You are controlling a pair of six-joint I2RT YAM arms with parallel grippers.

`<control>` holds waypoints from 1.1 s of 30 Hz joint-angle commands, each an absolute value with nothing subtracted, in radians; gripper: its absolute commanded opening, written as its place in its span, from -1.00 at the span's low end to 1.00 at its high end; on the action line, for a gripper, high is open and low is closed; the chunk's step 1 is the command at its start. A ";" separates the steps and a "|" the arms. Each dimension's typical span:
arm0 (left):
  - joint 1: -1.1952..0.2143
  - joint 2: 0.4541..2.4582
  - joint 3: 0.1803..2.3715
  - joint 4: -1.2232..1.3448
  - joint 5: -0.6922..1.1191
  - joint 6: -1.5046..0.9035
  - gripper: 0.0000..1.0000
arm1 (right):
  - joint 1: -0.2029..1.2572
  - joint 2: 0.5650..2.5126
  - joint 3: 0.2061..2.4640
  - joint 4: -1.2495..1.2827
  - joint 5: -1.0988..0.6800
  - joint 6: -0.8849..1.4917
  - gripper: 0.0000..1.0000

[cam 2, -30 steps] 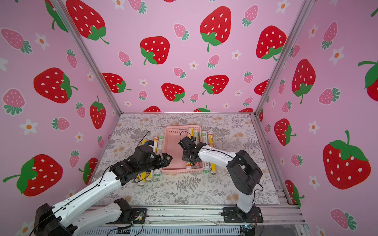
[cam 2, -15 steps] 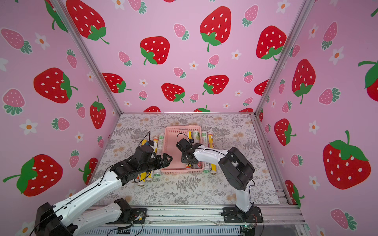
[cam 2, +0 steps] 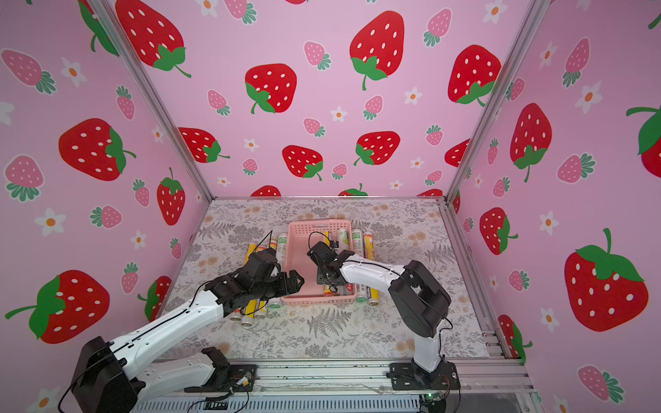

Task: Put the plastic wrap into the basket
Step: Place the plastic wrap in the basket.

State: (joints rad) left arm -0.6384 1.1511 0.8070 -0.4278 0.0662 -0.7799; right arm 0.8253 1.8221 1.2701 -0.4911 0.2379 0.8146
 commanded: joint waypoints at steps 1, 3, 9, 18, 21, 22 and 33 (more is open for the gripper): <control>-0.634 1.195 0.899 -0.452 0.103 -0.759 0.87 | 0.828 1.672 1.258 -0.501 0.290 0.781 0.19; -0.635 1.239 0.932 -0.453 0.114 -0.761 0.84 | 0.820 1.597 1.243 -0.500 0.296 0.756 0.24; -0.654 1.389 1.007 -0.371 0.131 -0.784 0.84 | 0.710 1.385 1.137 -0.525 0.256 0.701 0.32; -0.684 1.649 1.078 -0.174 0.144 -0.858 0.83 | 0.441 1.239 0.884 -0.521 0.088 0.606 0.32; -0.694 1.724 1.116 -0.153 0.145 -0.861 0.83 | 0.375 1.242 0.827 -0.492 0.070 0.594 0.32; -0.699 1.742 1.130 -0.153 0.147 -0.858 0.83 | 0.353 1.246 0.814 -0.481 0.054 0.589 0.32; -0.732 1.804 1.175 -0.150 0.160 -0.829 0.86 | 0.299 1.412 0.820 -0.372 -0.108 0.524 0.23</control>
